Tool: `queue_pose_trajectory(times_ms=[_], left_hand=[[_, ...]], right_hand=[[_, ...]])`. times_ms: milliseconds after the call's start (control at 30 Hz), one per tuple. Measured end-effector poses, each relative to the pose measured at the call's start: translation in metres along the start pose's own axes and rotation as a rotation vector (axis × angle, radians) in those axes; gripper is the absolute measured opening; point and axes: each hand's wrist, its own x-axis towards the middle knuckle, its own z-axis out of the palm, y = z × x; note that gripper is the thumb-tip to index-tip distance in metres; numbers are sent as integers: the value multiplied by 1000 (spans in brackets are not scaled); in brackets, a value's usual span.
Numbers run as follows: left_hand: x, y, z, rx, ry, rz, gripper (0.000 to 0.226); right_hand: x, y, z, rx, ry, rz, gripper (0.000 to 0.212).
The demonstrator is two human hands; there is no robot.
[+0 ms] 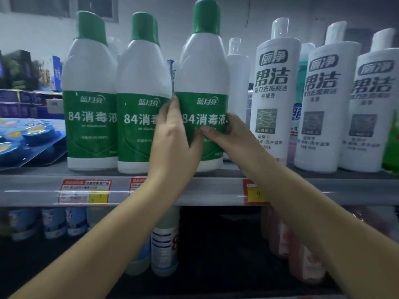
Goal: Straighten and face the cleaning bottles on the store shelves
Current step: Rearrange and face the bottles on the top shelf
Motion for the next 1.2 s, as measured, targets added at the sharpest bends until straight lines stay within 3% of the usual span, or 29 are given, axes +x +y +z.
queue_pose_trajectory(times_ms=[267,433,567,767,933,1067,1200], left_hand=[[21,56,3,-321,46,143,67],[25,81,30,-494,-38,135,68],[21,86,49,-539,-155,140,56],[25,68,84,-374,-387,-180,83],[30,59,116,-487,-392,-326,55],[30,58,120,-518,-388,-358,51],[29,58,116,-554,-339,-393,53]], right_hand=[[-22,-47,-56,-26,180,-182,38],[-37,-51,-90,-1,305,-190,50],[-46,-42,-107,-118,442,-193,45],[-53,-29,-129,-153,526,-167,51],[-53,-19,-139,-100,538,-131,67],[-52,-16,-142,-43,533,-122,77],[-51,-15,-142,26,509,-133,70]])
